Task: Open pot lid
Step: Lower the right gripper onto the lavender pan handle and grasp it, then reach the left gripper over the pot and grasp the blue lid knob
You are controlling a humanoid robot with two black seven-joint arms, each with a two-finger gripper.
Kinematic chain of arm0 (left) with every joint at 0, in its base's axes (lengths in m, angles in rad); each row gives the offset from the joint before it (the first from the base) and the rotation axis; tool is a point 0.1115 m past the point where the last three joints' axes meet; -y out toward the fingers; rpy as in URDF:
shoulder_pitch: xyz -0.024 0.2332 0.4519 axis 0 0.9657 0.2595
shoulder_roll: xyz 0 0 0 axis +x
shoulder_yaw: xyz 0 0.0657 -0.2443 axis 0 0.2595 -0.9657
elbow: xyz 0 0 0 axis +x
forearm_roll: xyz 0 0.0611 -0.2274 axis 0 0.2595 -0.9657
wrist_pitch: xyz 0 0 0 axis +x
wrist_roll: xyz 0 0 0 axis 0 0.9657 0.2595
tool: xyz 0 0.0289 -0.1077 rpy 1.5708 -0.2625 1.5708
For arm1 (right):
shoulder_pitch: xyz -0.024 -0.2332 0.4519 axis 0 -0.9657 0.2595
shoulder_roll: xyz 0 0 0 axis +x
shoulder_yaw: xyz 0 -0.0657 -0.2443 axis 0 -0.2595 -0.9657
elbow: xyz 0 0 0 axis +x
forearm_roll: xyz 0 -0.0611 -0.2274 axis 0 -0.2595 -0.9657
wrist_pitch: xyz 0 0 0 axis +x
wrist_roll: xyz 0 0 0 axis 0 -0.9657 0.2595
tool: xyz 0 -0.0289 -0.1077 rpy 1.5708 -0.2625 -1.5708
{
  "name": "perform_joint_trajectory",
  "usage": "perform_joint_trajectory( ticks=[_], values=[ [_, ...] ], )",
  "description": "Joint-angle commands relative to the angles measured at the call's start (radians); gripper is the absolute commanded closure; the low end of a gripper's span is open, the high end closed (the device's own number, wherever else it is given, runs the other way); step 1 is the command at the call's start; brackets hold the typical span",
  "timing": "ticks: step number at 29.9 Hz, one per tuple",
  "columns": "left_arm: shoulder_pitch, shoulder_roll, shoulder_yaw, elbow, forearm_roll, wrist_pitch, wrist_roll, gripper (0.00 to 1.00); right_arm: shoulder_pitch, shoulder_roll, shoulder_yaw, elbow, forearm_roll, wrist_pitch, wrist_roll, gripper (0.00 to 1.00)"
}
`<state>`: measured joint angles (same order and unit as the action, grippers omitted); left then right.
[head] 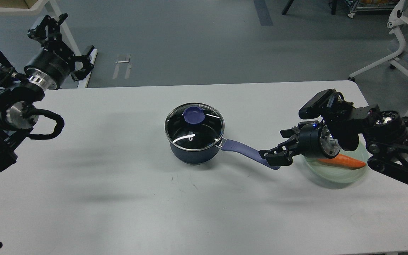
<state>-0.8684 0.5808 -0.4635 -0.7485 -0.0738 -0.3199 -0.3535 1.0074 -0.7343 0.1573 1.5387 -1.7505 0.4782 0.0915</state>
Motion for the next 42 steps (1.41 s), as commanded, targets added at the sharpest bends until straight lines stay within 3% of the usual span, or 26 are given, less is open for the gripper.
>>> perform_joint_trajectory(
  ticks=[1, 4, 15, 32, 42],
  values=[
    [-0.001, -0.012, 0.000, 0.000, 0.000, 0.002, -0.001, 0.01, 0.000, 0.027, -0.007, 0.000, -0.001, 0.000, 0.053, 0.05],
    [-0.001, -0.012, 0.000, 0.000, 0.000, 0.001, -0.002, 0.01, 0.002, 0.049, -0.008, -0.012, -0.014, 0.002, 0.060, 0.07],
    [-0.003, -0.004, 0.000, 0.000, 0.000, 0.001, -0.001, 0.01, 0.007, 0.141, -0.022, -0.127, -0.060, -0.004, 0.060, 0.37],
    [-0.008, 0.001, 0.002, -0.029, 0.095, 0.013, 0.002, 0.01, 0.011, 0.165, -0.022, -0.129, -0.061, -0.009, 0.057, 0.70],
    [-0.027, -0.002, 0.003, -0.140, 0.339, 0.027, 0.007, 0.01, 0.011, 0.158, -0.019, -0.124, -0.061, -0.009, 0.057, 0.74]
  ],
)
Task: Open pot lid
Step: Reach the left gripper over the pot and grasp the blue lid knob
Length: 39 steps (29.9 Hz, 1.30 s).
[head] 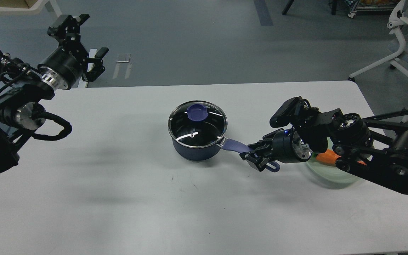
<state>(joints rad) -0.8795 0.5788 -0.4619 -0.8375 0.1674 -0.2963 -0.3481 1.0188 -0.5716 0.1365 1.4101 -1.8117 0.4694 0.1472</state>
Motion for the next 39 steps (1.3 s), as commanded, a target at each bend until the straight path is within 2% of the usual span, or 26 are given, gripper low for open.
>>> perform_joint_trajectory(
  ticks=[1, 6, 9, 13, 17, 20, 24, 32, 39],
  values=[
    [-0.029, -0.004, 0.000, -0.073, 0.162, 0.008, 0.001, 0.01, 0.000, -0.007, 0.002, 0.004, 0.000, 0.000, 0.000, 0.75],
    [-0.087, -0.010, 0.002, -0.189, 0.415, 0.107, 0.000, 0.01, 0.000, -0.011, 0.003, 0.007, 0.002, 0.000, 0.000, 0.77],
    [-0.114, -0.011, 0.011, -0.245, 0.617, 0.137, -0.002, 0.01, 0.000, -0.013, 0.005, 0.006, 0.000, 0.000, -0.001, 0.77],
    [-0.138, -0.065, 0.057, -0.255, 0.923, 0.158, -0.006, 0.01, -0.002, -0.011, 0.026, 0.006, 0.000, 0.002, -0.003, 0.77],
    [-0.136, -0.111, 0.100, -0.256, 1.139, 0.224, -0.008, 0.01, -0.002, -0.013, 0.032, 0.007, 0.002, 0.005, -0.003, 0.77],
    [-0.142, -0.126, 0.158, -0.252, 1.227, 0.276, -0.006, 0.01, -0.002, -0.013, 0.034, 0.007, 0.002, 0.006, -0.001, 0.78],
    [-0.185, -0.128, 0.300, -0.250, 1.351, 0.307, -0.005, 0.01, 0.000, -0.016, 0.032, 0.007, 0.003, 0.006, -0.001, 0.79],
    [-0.236, -0.160, 0.534, -0.180, 1.512, 0.447, 0.003, 0.02, -0.003, -0.019, 0.034, 0.009, 0.003, 0.006, -0.001, 0.79],
    [-0.237, -0.243, 0.571, -0.066, 1.548, 0.479, 0.003, 0.02, -0.003, -0.017, 0.032, 0.010, 0.003, 0.008, -0.001, 0.79]
  ],
)
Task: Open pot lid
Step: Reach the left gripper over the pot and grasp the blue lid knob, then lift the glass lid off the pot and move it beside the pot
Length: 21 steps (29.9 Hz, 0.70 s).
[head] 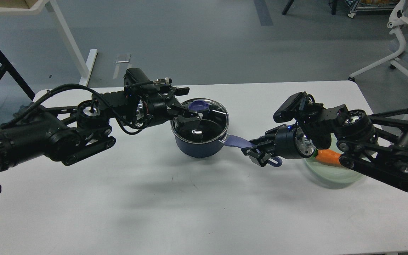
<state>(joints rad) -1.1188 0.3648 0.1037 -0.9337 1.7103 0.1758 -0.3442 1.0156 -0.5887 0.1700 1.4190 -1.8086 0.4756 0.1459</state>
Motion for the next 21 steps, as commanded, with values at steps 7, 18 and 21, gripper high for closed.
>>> perform_joint_trajectory(
  ticks=[7, 18, 21],
  values=[
    [0.011, -0.056, 0.025, 0.039, 0.005, 0.013, -0.001, 0.04, 0.000, 0.003, 0.000, 0.003, 0.000, 0.001, 0.000, 0.79],
    [0.019, -0.092, 0.031, 0.127, 0.005, 0.028, -0.012, 0.11, 0.000, 0.001, 0.000, 0.008, 0.000, 0.001, 0.000, 0.79],
    [0.017, -0.092, 0.079, 0.127, 0.000, 0.031, -0.012, 0.17, 0.000, 0.001, 0.000, 0.008, 0.000, 0.001, 0.000, 0.79]
  ],
)
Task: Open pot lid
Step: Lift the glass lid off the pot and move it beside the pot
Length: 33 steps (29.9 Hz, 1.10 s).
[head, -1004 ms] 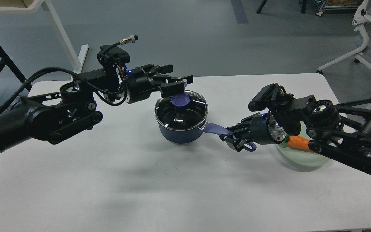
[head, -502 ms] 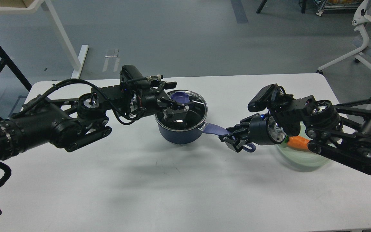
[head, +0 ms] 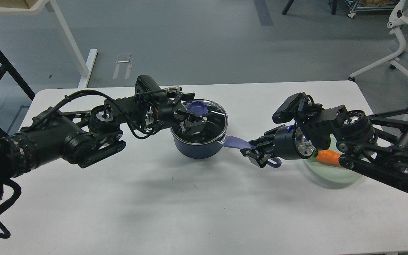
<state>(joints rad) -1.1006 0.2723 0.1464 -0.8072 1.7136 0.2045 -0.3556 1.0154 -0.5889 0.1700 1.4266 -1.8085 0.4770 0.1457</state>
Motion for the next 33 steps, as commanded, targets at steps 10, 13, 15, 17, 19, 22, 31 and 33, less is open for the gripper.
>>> perform_joint_trajectory(
  ticks=[10, 13, 15, 17, 19, 22, 31, 33],
  values=[
    [-0.002, 0.001, 0.062, -0.001, -0.012, 0.027, 0.001, 0.52, -0.003, -0.002, 0.006, 0.000, -0.002, 0.000, 0.000, 0.79],
    [-0.004, 0.005, 0.061, -0.004, -0.020, 0.027, 0.001, 0.56, -0.003, 0.000, 0.006, 0.000, -0.002, 0.000, 0.000, 0.79],
    [-0.005, 0.016, 0.055, -0.015, -0.020, 0.027, 0.000, 0.57, -0.001, -0.002, 0.006, 0.000, -0.002, -0.001, 0.000, 0.79],
    [-0.015, 0.031, 0.050, -0.030, -0.025, 0.027, -0.002, 0.58, -0.001, -0.002, 0.008, 0.000, -0.002, 0.000, 0.000, 0.79],
    [-0.028, 0.086, 0.050, -0.068, -0.034, 0.026, -0.002, 0.58, -0.001, -0.003, 0.008, 0.000, -0.002, -0.001, 0.000, 0.79],
    [-0.059, 0.183, 0.050, -0.122, -0.042, 0.021, -0.003, 0.58, -0.001, -0.006, 0.008, 0.000, -0.002, -0.001, 0.000, 0.79],
    [-0.039, 0.476, 0.081, -0.167, -0.046, 0.019, -0.072, 0.59, -0.001, -0.015, 0.013, 0.000, -0.002, 0.000, 0.000, 0.79],
    [-0.004, 0.524, 0.105, -0.162, -0.049, 0.026, -0.089, 0.59, -0.001, -0.015, 0.013, -0.002, -0.002, 0.000, 0.000, 0.79]
  ],
)
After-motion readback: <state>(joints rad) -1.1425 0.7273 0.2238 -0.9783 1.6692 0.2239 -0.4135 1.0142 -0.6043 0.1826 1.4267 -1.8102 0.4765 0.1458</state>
